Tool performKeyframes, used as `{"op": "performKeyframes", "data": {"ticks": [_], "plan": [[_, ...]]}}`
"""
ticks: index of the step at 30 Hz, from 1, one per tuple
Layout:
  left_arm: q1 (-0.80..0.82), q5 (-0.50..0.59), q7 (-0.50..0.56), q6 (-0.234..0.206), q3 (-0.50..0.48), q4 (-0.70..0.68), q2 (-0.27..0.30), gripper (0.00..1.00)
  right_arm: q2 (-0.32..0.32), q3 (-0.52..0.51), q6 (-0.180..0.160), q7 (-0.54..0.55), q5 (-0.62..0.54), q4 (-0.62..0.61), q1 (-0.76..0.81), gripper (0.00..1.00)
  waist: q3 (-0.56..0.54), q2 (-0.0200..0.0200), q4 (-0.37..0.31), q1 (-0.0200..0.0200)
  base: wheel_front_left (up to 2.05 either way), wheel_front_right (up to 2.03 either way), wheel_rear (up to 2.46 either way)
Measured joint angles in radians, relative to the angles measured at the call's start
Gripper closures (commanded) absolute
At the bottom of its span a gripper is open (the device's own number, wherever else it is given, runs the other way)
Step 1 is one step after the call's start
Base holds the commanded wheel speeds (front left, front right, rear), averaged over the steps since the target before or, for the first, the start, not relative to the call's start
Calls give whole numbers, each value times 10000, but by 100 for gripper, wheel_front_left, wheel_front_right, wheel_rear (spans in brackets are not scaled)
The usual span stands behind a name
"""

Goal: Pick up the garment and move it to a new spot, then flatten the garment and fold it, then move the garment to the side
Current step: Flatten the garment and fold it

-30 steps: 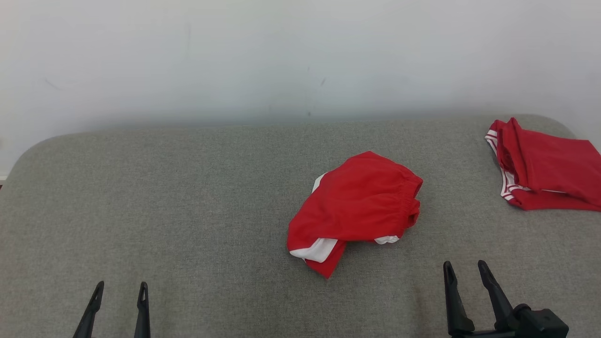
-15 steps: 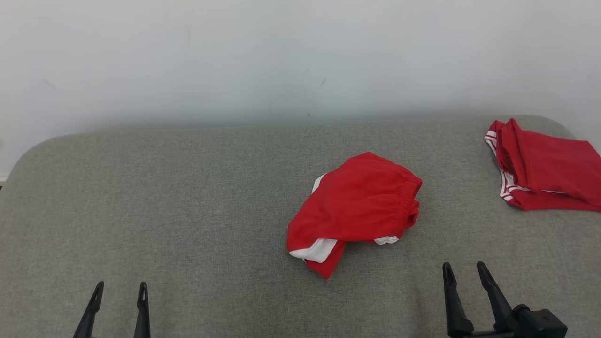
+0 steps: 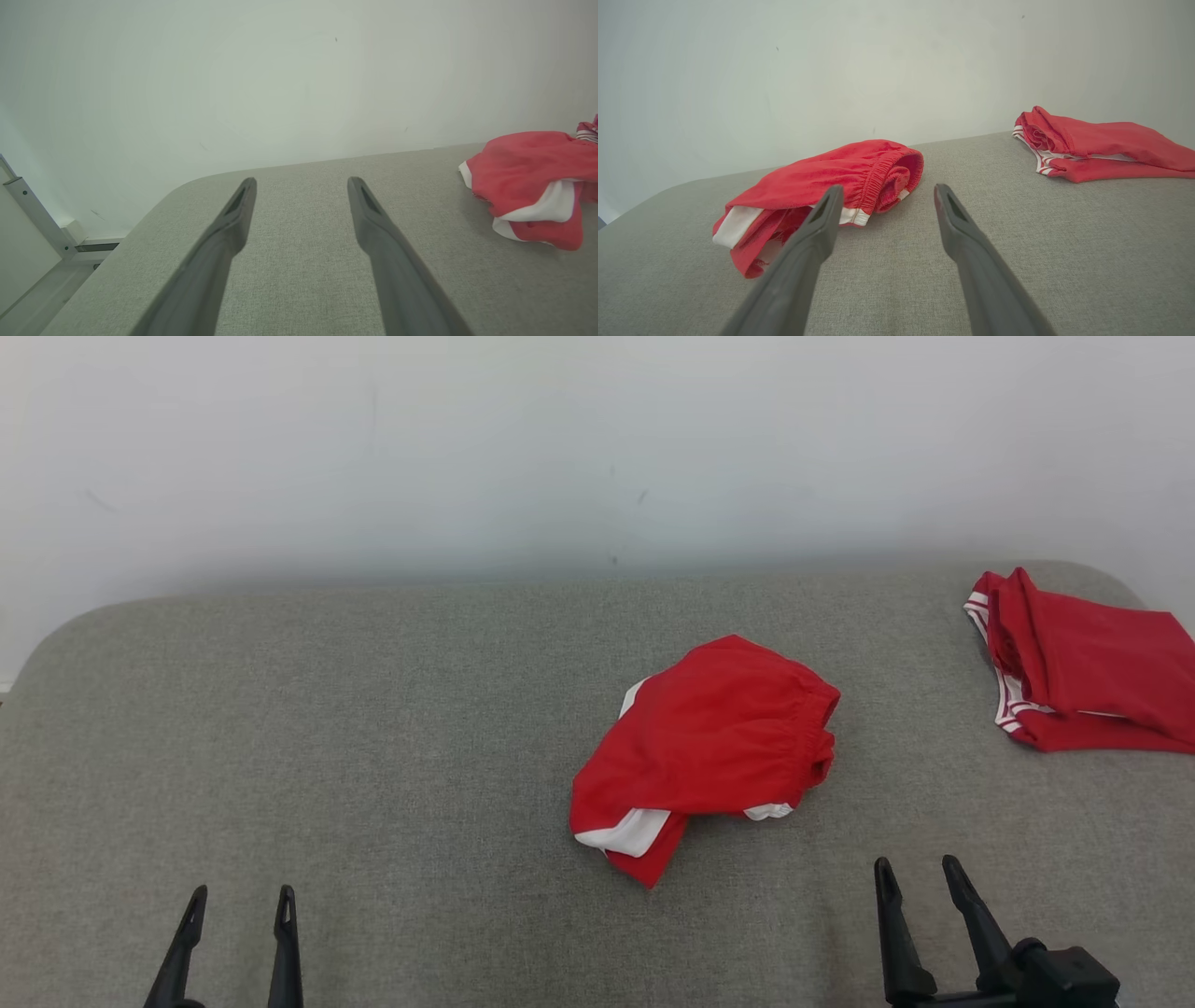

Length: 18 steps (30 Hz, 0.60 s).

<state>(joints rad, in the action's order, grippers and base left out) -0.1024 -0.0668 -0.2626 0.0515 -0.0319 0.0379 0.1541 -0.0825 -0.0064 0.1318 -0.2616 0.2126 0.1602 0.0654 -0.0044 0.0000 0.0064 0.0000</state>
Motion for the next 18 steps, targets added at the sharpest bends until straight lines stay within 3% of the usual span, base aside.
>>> {"op": "performKeyframes", "data": {"ticks": [10, 18], "plan": [[254, 86, 0, 17, 92, -50, -134, 0, -640, 754, 0, 0, 165, 1379, -1403, 0, 231, 0, 149, 0, 0, 0, 0], [596, 146, 0, 102, 309, -15, -293, 0, -1127, 1396, 0, 0, 424, 3248, -2725, 0, 584, 0, 590, 0, 0, 0, 0]]}}
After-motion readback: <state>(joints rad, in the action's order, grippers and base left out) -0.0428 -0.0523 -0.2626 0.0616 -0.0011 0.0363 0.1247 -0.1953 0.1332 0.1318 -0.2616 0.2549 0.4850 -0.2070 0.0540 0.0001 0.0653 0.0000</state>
